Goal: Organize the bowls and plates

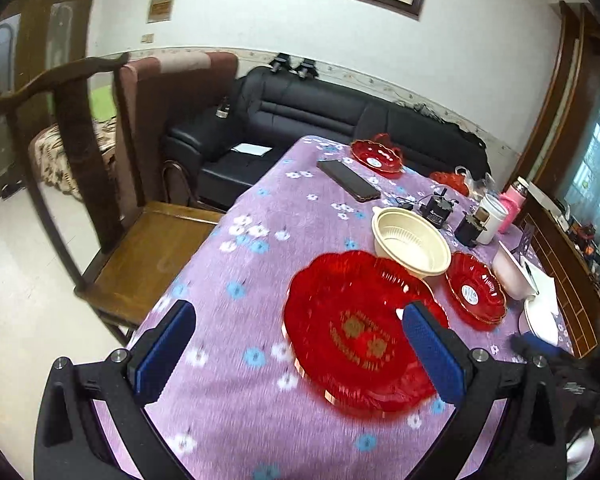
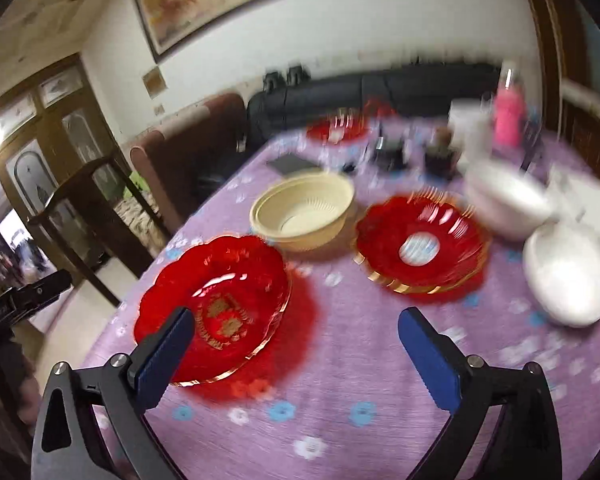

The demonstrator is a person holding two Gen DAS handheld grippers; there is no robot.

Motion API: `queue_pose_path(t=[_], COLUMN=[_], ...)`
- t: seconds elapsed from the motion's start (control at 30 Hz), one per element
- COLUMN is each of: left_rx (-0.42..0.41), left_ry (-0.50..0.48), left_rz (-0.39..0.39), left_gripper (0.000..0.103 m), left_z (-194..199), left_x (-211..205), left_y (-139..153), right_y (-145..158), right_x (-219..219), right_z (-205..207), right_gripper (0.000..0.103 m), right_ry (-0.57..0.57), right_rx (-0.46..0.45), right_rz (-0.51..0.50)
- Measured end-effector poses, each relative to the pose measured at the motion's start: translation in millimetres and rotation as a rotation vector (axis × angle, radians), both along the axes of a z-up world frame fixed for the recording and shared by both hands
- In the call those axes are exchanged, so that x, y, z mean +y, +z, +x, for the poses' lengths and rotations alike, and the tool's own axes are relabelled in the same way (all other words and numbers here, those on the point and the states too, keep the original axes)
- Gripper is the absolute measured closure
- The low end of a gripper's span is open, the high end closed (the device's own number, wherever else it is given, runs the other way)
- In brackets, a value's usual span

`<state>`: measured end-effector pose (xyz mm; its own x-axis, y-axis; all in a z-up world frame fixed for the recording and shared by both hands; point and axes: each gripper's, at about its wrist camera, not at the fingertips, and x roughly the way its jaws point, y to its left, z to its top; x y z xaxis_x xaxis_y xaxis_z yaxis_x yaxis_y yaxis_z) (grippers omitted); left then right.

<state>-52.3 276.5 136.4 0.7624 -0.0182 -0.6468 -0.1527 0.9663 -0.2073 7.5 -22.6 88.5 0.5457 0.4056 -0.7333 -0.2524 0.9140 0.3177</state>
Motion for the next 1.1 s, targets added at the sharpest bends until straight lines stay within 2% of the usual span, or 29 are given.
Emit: queue_pose_path(t=[0.03, 0.13, 0.27, 0.4, 0.67, 0.73, 0.8, 0.83, 0.87, 0.9, 0.93, 0.97, 1.03, 1.1], left_rx=[0.013, 0.063, 0.167, 0.204, 0.233, 0.247, 0.264, 0.282, 0.303, 0.320, 0.347, 0.365, 0.357, 0.345], left_ry=[-0.018, -0.040, -0.044, -0.036, -0.043, -0.054, -0.059, -0.064, -0.072, -0.076, -0.078, -0.065, -0.056, -0.045], left_rz=[0.008, -0.007, -0.118, -0.211, -0.099, -0.082, -0.067, -0.058, -0.058, -0.060, -0.062, -0.045, -0.039, -0.070], left_gripper=[0.000, 0.000, 0.010, 0.011, 0.011, 0.012, 0.018, 0.028, 0.045, 0.055, 0.068, 0.076, 0.080, 0.083], left_z=[13.6, 46.1, 79.6, 91.6, 102.4, 105.6, 107.7, 109.5, 111.3, 112.4, 113.7, 114.2, 112.1, 107.0], left_x=[1.2, 5.8, 19.3, 26.4, 8.1, 2.3, -0.4, -3.8, -6.0, -7.1, -8.7, -9.4, -7.6, -1.9], left_y=[-1.7, -14.7, -48.2, -73.2, -86.5, -89.3, -92.6, -96.1, -100.1, -103.4, -108.6, -112.8, -113.4, -110.2], right_y=[-6.8, -28.9, -42.4, -49.8, -67.5, -70.4, -74.5, -75.7, -75.7, -75.5, -76.2, -76.6, -74.8, -73.0], right_x=[5.1, 11.4, 20.3, 28.8, 41.0, 44.4, 47.6, 48.4, 49.8, 50.3, 51.0, 52.1, 54.4, 54.6], right_z=[9.2, 34.8, 42.4, 46.0, 55.9, 55.0, 55.8, 55.9, 55.4, 55.1, 55.3, 54.8, 52.6, 49.9], right_gripper=[0.009, 0.018, 0.020, 0.021, 0.036, 0.044, 0.051, 0.056, 0.057, 0.061, 0.071, 0.076, 0.077, 0.079], right_ry=[0.010, -0.009, -0.010, 0.012, 0.033, 0.041, 0.046, 0.046, 0.042, 0.043, 0.055, 0.063, 0.060, 0.062], right_rx=[0.035, 0.124, 0.149, 0.166, 0.198, 0.209, 0.223, 0.228, 0.224, 0.223, 0.233, 0.242, 0.230, 0.218], right_rz=[0.000, 0.002, 0.023, 0.002, -0.012, -0.010, -0.003, -0.003, -0.007, -0.006, 0.012, 0.024, 0.006, 0.003])
